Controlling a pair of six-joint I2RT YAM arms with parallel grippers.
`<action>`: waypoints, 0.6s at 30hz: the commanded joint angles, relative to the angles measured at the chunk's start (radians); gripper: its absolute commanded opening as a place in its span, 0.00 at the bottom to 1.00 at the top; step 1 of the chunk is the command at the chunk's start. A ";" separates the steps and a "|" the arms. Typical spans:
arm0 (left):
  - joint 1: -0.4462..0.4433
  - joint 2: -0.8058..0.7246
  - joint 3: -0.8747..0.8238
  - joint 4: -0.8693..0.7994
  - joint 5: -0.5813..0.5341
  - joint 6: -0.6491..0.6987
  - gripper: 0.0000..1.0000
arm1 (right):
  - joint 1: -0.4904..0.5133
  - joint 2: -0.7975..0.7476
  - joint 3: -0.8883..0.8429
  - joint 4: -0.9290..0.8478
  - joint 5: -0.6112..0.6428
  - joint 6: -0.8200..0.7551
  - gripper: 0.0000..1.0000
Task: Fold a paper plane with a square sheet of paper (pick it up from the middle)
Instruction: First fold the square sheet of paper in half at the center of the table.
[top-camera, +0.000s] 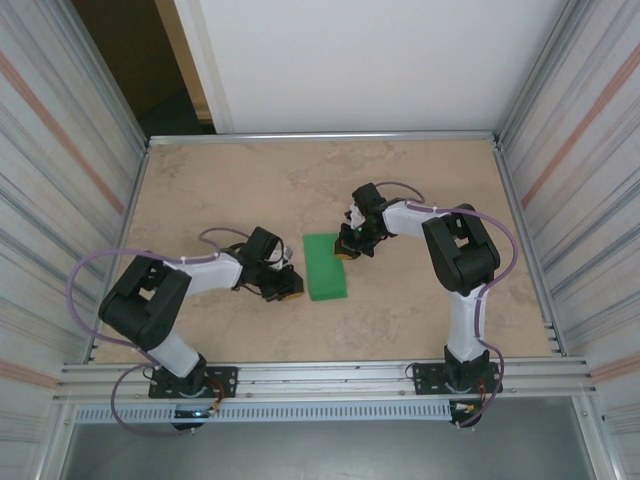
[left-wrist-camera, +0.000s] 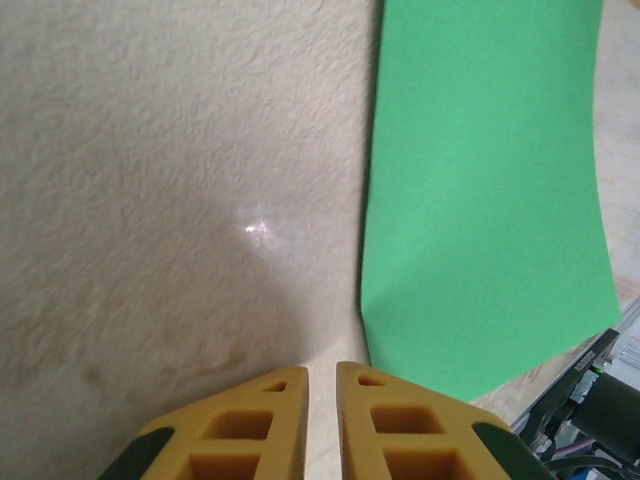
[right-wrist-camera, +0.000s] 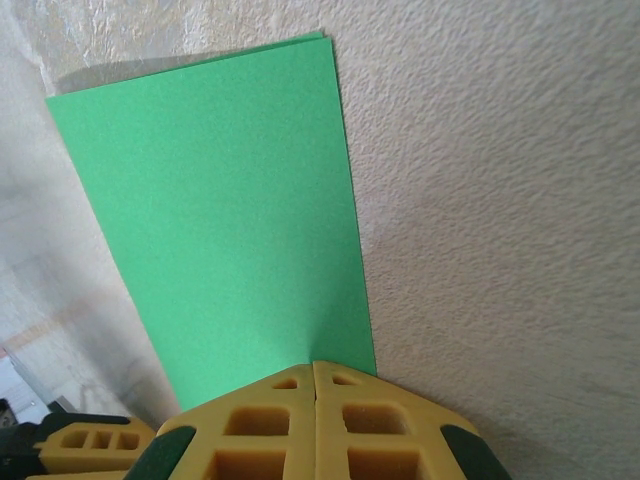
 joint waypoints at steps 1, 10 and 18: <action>-0.005 -0.046 0.028 0.016 -0.037 -0.003 0.17 | -0.002 0.163 -0.091 -0.124 0.269 0.011 0.00; -0.054 0.161 0.178 0.144 0.037 -0.026 0.17 | -0.001 0.163 -0.100 -0.115 0.269 0.016 0.00; -0.081 0.151 0.098 0.050 -0.042 0.058 0.16 | -0.001 0.173 -0.097 -0.109 0.267 0.017 0.00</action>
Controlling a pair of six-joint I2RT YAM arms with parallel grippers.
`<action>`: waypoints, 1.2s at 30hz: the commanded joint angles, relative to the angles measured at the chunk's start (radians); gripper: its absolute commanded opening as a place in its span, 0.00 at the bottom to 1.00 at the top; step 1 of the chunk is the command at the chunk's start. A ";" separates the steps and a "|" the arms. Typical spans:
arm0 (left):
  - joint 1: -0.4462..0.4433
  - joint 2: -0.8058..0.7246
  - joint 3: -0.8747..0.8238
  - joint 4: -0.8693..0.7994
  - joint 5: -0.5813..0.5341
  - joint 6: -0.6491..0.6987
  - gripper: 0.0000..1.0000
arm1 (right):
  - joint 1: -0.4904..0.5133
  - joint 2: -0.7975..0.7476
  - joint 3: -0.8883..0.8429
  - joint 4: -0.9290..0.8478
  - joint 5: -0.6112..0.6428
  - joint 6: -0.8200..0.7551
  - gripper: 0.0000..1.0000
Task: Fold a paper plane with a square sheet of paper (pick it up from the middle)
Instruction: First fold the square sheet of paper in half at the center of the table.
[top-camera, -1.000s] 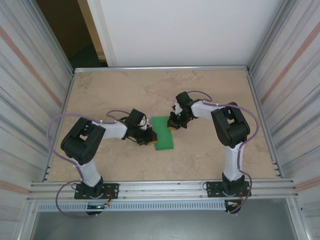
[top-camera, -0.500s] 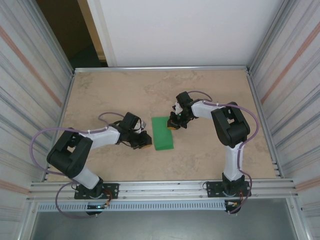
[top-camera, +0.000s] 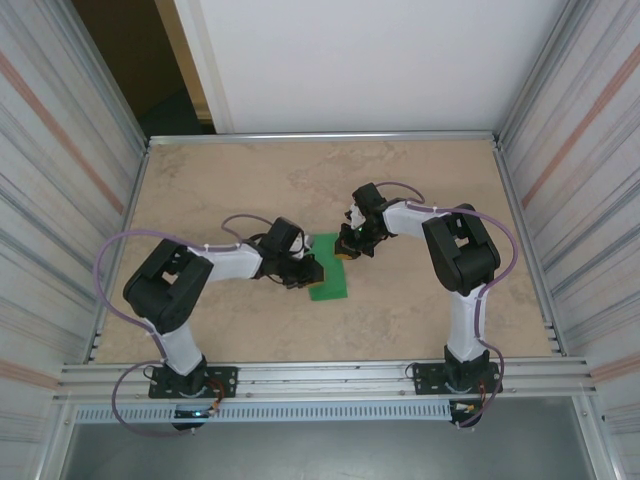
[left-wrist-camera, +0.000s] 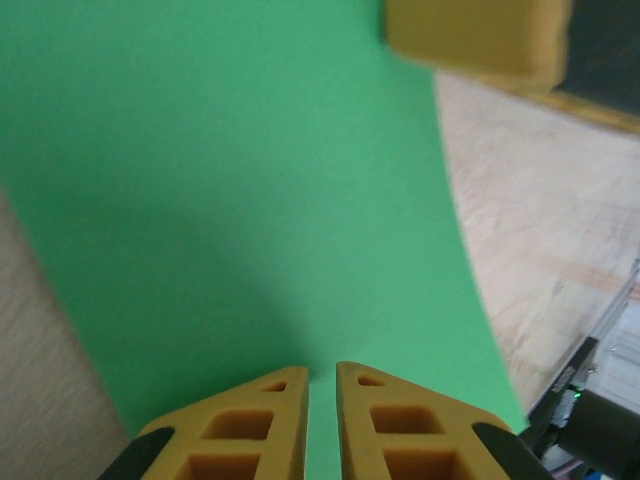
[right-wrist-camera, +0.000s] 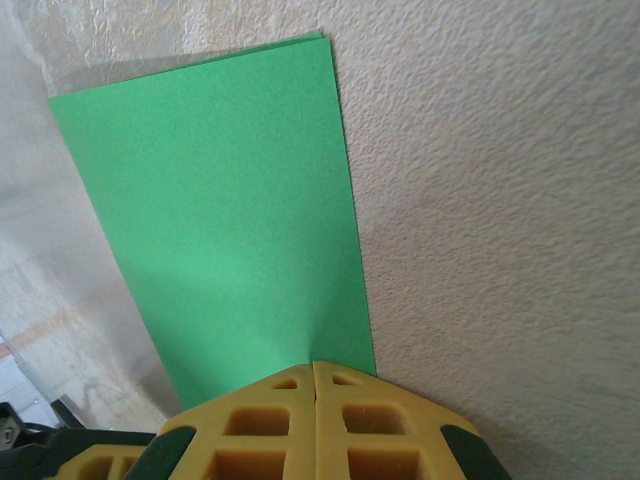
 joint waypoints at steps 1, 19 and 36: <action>-0.008 -0.033 -0.062 -0.073 -0.046 0.059 0.16 | -0.001 0.173 -0.095 -0.113 0.275 0.017 0.00; -0.034 -0.389 -0.228 -0.090 -0.165 0.004 0.18 | -0.003 0.184 -0.096 -0.093 0.266 0.023 0.00; -0.068 -0.045 -0.053 -0.052 -0.103 0.076 0.16 | -0.005 0.194 -0.111 -0.074 0.257 0.035 0.00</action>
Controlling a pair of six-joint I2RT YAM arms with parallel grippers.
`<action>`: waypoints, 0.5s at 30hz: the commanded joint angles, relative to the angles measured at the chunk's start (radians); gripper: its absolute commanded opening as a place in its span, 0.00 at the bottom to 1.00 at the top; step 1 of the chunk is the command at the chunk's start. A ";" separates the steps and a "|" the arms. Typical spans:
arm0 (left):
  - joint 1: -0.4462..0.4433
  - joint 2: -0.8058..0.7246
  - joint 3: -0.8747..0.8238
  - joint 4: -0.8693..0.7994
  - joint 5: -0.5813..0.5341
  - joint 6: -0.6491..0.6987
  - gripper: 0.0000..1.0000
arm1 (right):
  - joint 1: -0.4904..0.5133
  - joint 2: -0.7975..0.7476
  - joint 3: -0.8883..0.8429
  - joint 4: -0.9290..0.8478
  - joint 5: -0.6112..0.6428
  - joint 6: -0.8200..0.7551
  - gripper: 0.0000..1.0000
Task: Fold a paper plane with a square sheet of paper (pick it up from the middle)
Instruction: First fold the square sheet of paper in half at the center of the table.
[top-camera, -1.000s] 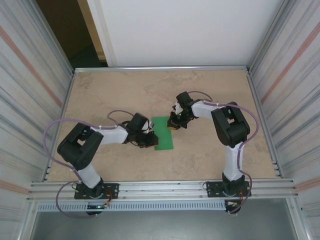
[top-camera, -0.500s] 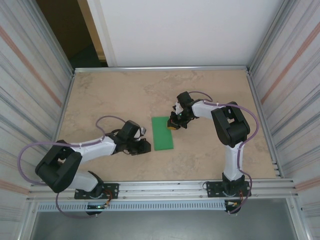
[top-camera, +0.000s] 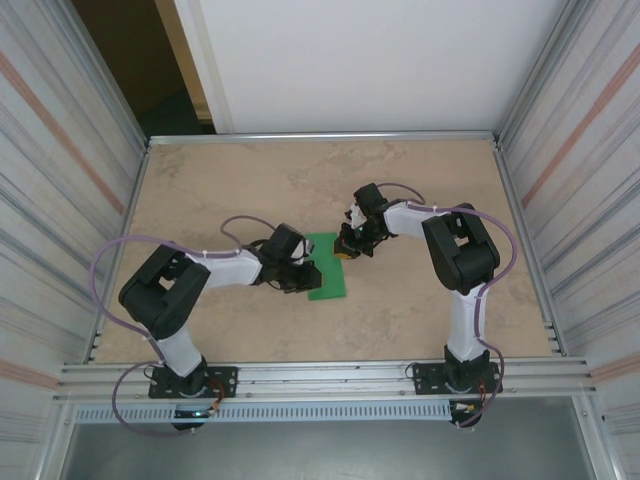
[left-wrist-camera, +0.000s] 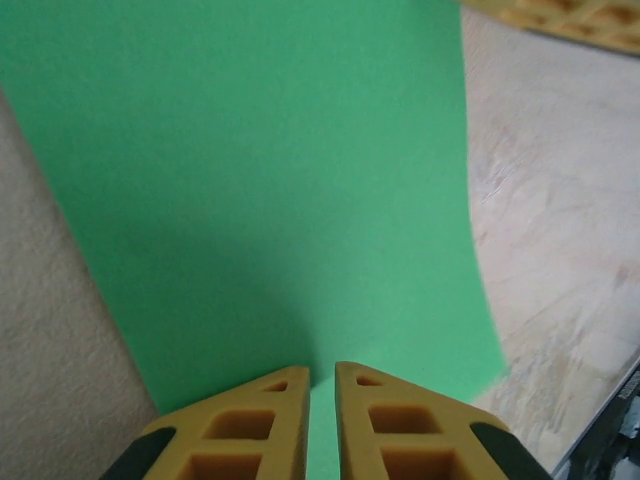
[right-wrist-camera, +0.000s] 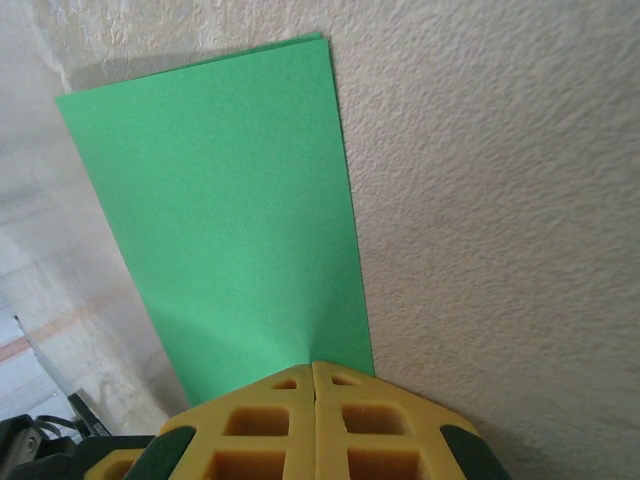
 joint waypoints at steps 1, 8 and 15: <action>-0.024 -0.016 -0.043 -0.056 -0.011 0.042 0.16 | 0.004 0.185 -0.103 -0.110 0.294 0.031 0.00; -0.036 -0.162 -0.174 -0.177 -0.046 0.064 0.16 | 0.002 0.185 -0.095 -0.110 0.288 0.027 0.00; -0.028 -0.256 -0.099 -0.198 -0.075 0.046 0.18 | 0.011 0.131 -0.062 -0.121 0.234 0.035 0.00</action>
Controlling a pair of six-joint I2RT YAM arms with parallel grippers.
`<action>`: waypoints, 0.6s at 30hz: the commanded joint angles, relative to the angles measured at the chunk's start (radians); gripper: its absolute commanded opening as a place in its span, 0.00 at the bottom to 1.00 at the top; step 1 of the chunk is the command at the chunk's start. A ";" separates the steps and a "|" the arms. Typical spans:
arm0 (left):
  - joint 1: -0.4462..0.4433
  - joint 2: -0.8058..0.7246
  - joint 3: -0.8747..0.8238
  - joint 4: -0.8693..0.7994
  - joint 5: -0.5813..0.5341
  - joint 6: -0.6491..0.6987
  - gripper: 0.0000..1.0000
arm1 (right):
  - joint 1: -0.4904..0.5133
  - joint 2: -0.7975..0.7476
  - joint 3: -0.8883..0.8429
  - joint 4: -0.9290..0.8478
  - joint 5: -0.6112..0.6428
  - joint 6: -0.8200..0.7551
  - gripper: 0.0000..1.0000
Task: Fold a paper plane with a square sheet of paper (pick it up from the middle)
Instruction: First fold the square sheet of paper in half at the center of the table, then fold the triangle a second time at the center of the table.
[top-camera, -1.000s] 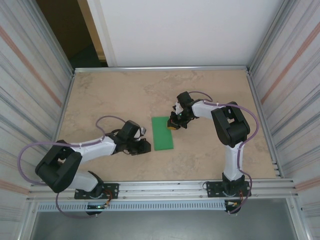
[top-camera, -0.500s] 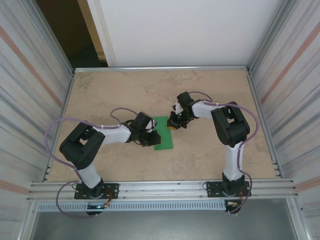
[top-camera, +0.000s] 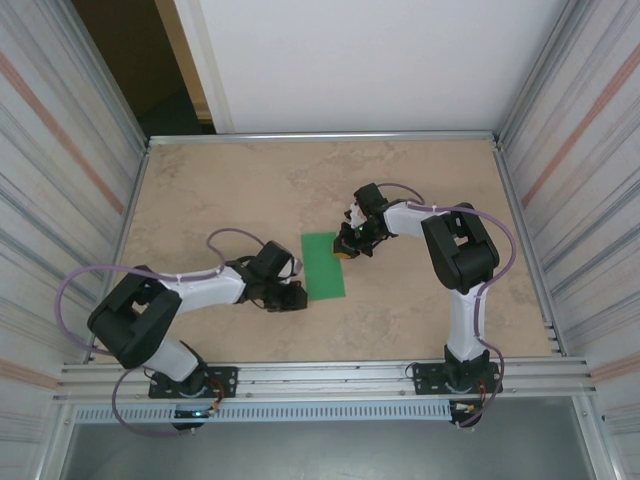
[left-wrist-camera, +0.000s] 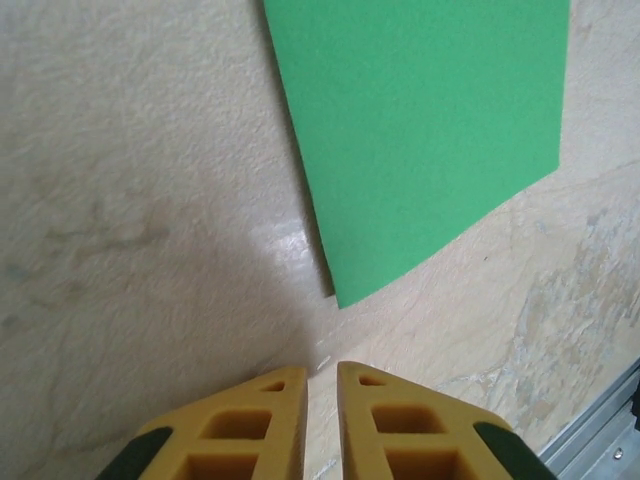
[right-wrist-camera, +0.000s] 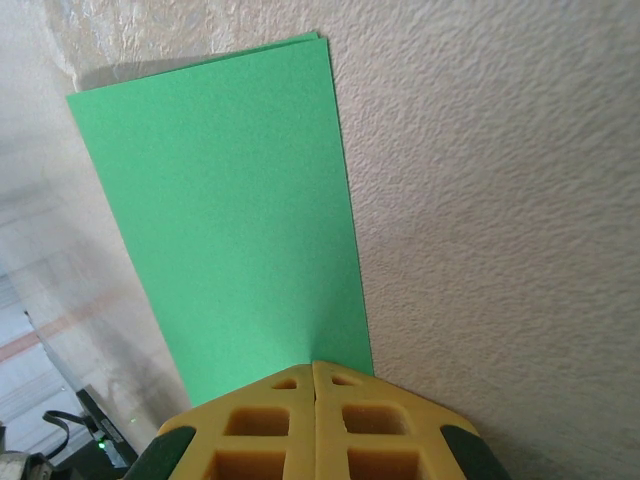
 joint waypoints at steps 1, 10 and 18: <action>0.005 -0.042 0.079 -0.053 -0.035 0.006 0.19 | 0.015 0.107 -0.053 -0.137 0.238 0.037 0.00; 0.102 -0.037 0.129 0.123 -0.036 -0.083 0.29 | 0.018 -0.151 0.065 -0.129 0.169 0.115 0.35; 0.157 0.102 0.237 0.207 0.067 -0.079 0.38 | -0.001 -0.348 -0.117 -0.011 0.280 0.187 0.78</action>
